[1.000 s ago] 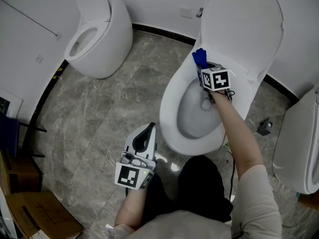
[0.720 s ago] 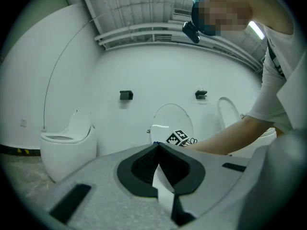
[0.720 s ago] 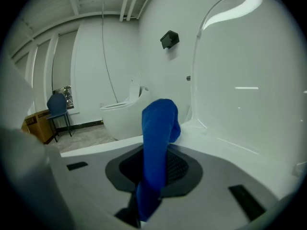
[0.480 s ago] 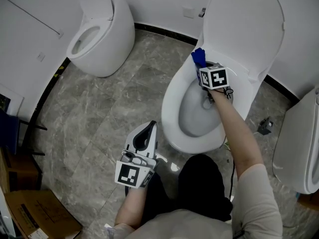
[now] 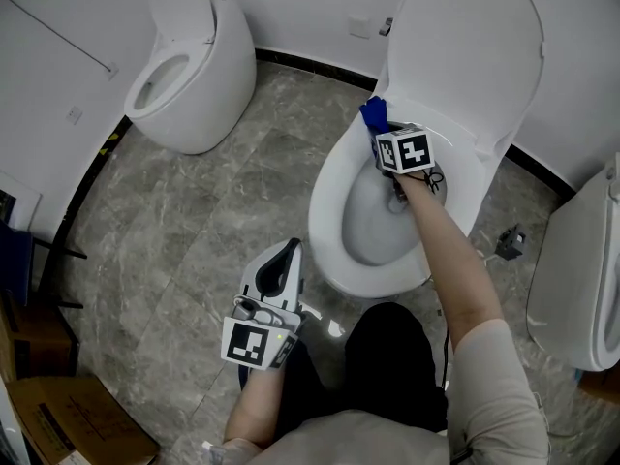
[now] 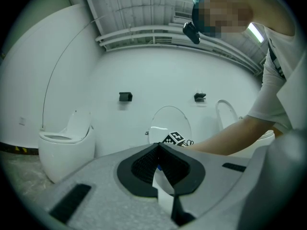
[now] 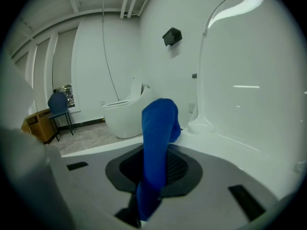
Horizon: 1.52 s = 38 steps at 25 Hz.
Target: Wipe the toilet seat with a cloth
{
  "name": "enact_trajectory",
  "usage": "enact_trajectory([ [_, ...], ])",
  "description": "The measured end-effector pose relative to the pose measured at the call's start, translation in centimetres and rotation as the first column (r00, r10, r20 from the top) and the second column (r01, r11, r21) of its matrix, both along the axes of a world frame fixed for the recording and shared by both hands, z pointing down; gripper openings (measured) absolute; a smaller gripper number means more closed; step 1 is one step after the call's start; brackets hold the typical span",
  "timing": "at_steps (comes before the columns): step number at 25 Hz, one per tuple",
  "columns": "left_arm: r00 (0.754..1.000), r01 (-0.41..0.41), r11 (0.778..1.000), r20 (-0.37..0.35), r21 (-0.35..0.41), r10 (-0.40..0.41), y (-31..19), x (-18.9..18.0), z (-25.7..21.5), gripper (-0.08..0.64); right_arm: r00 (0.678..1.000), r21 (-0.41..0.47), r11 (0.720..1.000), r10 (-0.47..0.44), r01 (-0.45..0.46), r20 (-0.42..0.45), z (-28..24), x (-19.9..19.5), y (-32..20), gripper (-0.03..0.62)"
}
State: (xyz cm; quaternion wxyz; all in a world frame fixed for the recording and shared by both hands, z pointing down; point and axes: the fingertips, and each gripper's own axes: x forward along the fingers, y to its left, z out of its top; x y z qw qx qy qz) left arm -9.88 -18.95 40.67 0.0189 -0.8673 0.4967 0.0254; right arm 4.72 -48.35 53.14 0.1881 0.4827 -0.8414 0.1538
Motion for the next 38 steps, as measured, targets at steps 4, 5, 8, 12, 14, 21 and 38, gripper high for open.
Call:
enact_trajectory([
  [4, 1.000, -0.022, 0.999, 0.000, 0.023, 0.022, 0.4, 0.6, -0.2, 0.008, 1.000, -0.009, 1.000, -0.018, 0.018, -0.003, 0.0, 0.0, 0.1, 0.054],
  [5, 1.000, -0.025, 0.999, 0.000, 0.023, 0.025, 0.5, 0.6, -0.2, 0.008, 1.000, -0.009, 1.000, -0.019, 0.019, 0.000, 0.0, -0.1, 0.2, 0.054],
  [8, 1.000, -0.025, 0.999, -0.004, 0.021, 0.026, 0.7, 0.3, -0.2, 0.008, 1.000, -0.007, 1.000, -0.020, 0.020, 0.013, 0.0, -0.8, 0.5, 0.054],
  [12, 1.000, -0.027, 0.999, -0.006, 0.022, 0.027, 0.9, 0.1, 0.0, 0.008, 0.999, -0.014, 1.000, -0.028, 0.028, 0.020, 0.0, -1.8, 1.1, 0.054],
  [14, 1.000, -0.026, 0.999, -0.008, 0.023, 0.026, 1.0, 0.0, 0.1, 0.008, 0.999, -0.020, 0.999, -0.035, 0.035, 0.025, 0.0, -2.3, 1.5, 0.054],
  [21, 0.999, -0.046, 0.999, -0.004, 0.024, 0.046, 1.3, 0.5, 0.1, 0.008, 0.996, -0.044, 0.999, 0.004, 0.000, 0.093, 0.2, -3.2, 2.7, 0.054],
  [38, 0.999, -0.050, 0.998, 0.004, 0.025, 0.050, 3.4, 0.0, -0.2, 0.008, 0.993, -0.014, 0.993, -0.120, 0.120, 0.008, 0.3, -5.3, 5.2, 0.054],
])
